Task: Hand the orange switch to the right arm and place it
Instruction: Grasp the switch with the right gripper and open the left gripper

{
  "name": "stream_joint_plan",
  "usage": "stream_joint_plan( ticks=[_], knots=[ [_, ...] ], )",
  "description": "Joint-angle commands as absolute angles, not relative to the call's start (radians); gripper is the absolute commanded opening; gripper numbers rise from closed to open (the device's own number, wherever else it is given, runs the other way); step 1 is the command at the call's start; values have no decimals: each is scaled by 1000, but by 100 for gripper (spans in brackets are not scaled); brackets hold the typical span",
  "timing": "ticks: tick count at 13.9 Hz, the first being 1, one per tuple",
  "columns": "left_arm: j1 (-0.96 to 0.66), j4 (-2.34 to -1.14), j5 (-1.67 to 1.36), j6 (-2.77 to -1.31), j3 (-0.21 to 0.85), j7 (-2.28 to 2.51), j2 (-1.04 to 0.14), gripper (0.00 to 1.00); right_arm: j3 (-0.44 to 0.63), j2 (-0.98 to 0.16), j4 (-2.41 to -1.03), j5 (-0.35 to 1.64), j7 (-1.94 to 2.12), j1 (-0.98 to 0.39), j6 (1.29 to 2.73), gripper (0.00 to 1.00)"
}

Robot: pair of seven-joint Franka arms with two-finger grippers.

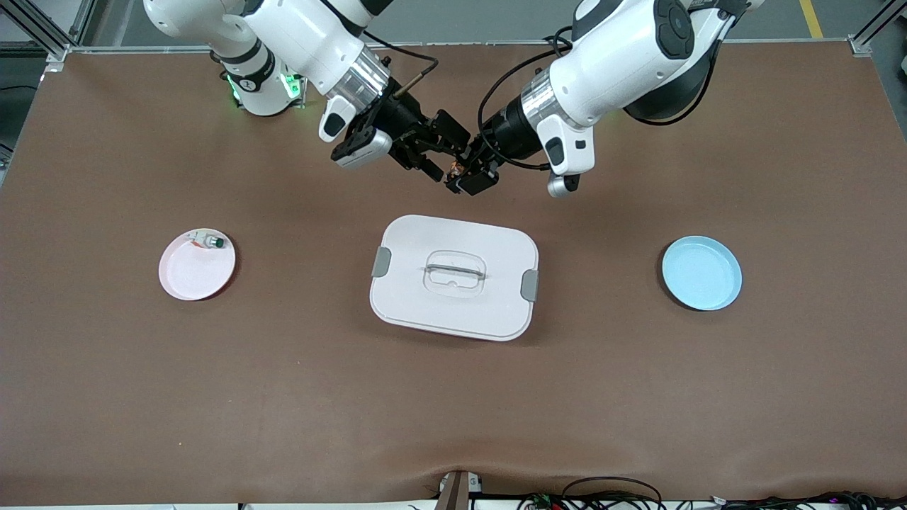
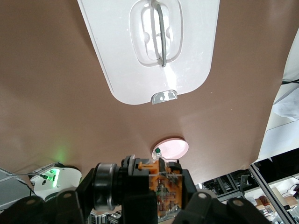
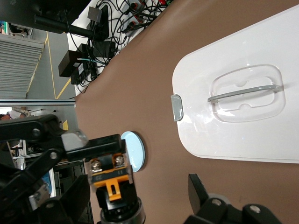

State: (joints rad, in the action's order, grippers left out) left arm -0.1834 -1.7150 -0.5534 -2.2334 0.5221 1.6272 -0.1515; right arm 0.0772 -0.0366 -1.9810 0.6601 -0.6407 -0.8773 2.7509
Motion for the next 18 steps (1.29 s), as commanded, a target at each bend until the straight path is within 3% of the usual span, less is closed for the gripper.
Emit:
stream_joint_plan(
  ticks=[1,9,12,13,14,18],
  knots=[
    [-184,-1721,-528,-2247,526,1654,-149,27,91,-54,-1947,678,-649,-894,2757,80],
    [-184,-1721,-528,-2247,526,1654,-149,27,94,-81,-1905,664,-594,-882,2757,71],
    [-184,-1723,-528,-2247,526,1654,-149,27,94,-83,-1905,664,-591,-884,2758,47],
    [-184,-1723,-528,-2247,526,1652,-149,27,94,-83,-1904,664,-589,-884,2757,28],
    [-184,-1723,-528,-2247,526,1652,-149,27,94,-83,-1902,664,-595,-884,2757,0],
    [-184,-1723,-528,-2247,526,1652,-149,27,94,-84,-1901,669,-597,-885,2757,0]
  ],
)
